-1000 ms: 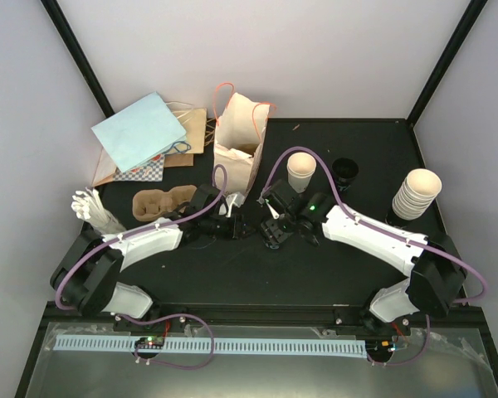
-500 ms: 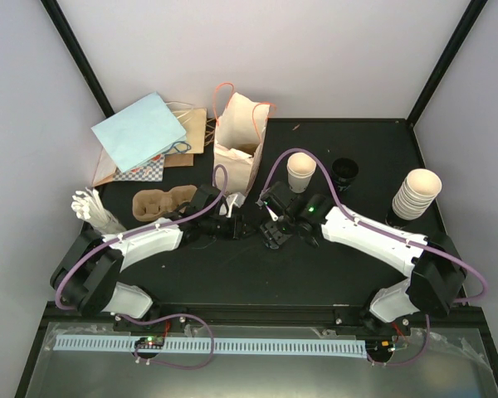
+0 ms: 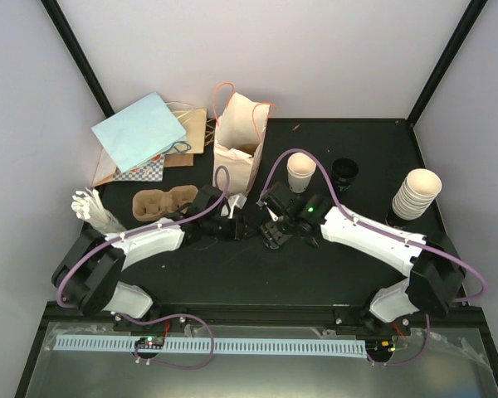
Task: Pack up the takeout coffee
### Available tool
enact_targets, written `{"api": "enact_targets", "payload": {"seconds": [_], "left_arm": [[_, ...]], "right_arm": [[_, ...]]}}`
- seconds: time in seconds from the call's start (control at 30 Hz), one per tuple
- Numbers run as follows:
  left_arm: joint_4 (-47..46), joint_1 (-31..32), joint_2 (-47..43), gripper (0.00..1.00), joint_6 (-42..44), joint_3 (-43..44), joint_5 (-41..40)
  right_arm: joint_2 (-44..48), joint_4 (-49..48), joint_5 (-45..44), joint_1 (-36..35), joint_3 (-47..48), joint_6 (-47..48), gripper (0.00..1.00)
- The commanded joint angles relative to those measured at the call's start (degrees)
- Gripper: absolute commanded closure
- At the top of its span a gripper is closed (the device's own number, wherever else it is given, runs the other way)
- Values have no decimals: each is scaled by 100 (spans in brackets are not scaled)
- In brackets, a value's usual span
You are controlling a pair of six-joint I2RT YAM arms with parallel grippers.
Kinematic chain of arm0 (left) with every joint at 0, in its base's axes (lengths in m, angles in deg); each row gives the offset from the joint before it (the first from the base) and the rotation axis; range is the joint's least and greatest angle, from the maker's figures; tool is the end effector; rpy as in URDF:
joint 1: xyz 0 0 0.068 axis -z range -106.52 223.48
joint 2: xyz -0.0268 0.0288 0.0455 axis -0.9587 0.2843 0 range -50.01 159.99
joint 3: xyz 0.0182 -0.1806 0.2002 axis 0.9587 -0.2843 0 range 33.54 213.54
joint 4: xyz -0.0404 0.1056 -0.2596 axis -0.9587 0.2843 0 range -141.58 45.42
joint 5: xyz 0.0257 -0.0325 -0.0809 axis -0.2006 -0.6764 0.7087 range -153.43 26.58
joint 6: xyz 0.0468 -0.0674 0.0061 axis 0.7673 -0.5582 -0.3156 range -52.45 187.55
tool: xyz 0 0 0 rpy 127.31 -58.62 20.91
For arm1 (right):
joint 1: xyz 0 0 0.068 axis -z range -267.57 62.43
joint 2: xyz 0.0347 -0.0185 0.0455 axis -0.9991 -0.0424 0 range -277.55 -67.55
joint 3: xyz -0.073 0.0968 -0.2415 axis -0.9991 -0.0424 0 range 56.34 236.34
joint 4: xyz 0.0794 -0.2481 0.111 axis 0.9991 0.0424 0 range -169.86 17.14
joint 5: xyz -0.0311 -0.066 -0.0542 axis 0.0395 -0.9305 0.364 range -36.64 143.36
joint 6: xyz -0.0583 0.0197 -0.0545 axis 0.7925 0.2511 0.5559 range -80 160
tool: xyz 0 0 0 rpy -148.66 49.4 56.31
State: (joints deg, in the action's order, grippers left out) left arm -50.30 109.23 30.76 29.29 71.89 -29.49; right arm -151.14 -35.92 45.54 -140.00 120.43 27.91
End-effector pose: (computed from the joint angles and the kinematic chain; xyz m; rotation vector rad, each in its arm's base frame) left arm 0.2305 -0.2152 0.1428 0.2757 2.5493 -1.2738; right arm 0.2079 0.2542 0.2107 -0.8810 2.5235 0.1822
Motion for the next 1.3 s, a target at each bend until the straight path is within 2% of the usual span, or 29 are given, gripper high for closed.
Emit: {"api": "enact_targets", "payload": {"seconds": [0.0,0.97,1.27], "left_arm": [[-324,104,160,66,-69,41,95],[-243,145,88,75,-47,24,-52],[-136,146,-78,75,-21,40,-141]], "right_arm": [[-67,-165,-49,-44,-50,-16,27],[-263,-154,-128,-48,-154,-2,27],[-157,102,-191,-44,277,15,27]]}}
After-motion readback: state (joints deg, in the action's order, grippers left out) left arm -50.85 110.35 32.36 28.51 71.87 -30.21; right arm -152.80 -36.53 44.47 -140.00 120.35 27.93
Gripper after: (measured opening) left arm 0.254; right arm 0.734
